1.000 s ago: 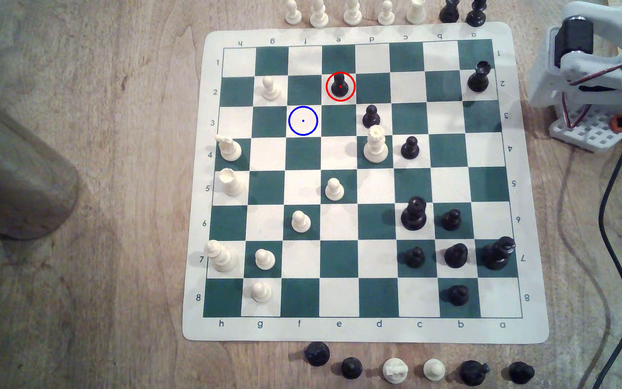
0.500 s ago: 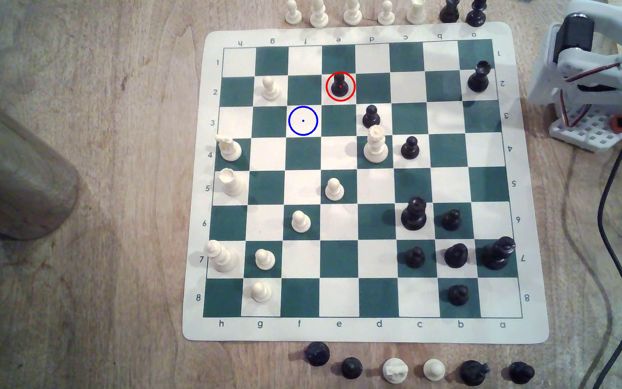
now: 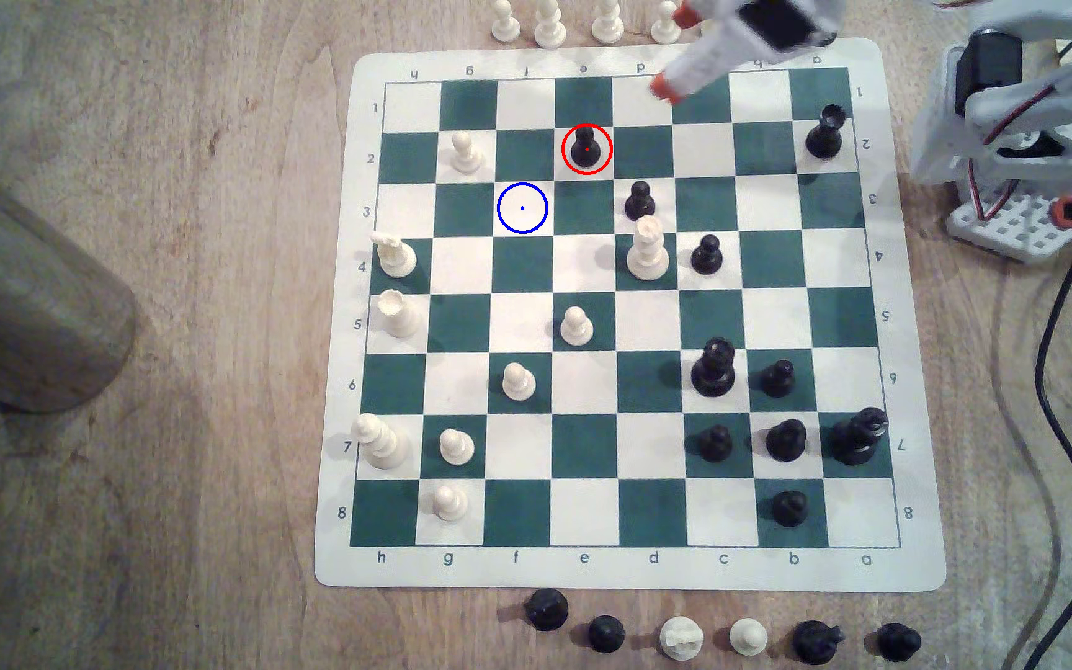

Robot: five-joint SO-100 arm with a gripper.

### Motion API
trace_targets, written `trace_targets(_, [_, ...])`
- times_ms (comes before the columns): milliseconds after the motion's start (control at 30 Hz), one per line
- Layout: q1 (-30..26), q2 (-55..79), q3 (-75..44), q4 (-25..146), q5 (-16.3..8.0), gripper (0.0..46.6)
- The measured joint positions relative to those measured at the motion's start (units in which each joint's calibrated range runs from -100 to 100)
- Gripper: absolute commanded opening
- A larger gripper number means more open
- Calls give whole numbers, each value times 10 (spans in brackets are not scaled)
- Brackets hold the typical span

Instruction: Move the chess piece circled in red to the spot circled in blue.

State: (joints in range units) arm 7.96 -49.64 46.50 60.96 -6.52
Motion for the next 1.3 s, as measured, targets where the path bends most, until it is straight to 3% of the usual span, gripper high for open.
trace_targets(233, [7, 164, -73, -21, -18, 230])
trace_targets(700, [-1, 326, -147, -36, -24, 220])
trace_targets(1033, [0, 442, -211, -61, -31, 170])
trace_targets(1300, [-1, 488, -249, -72, -39, 172])
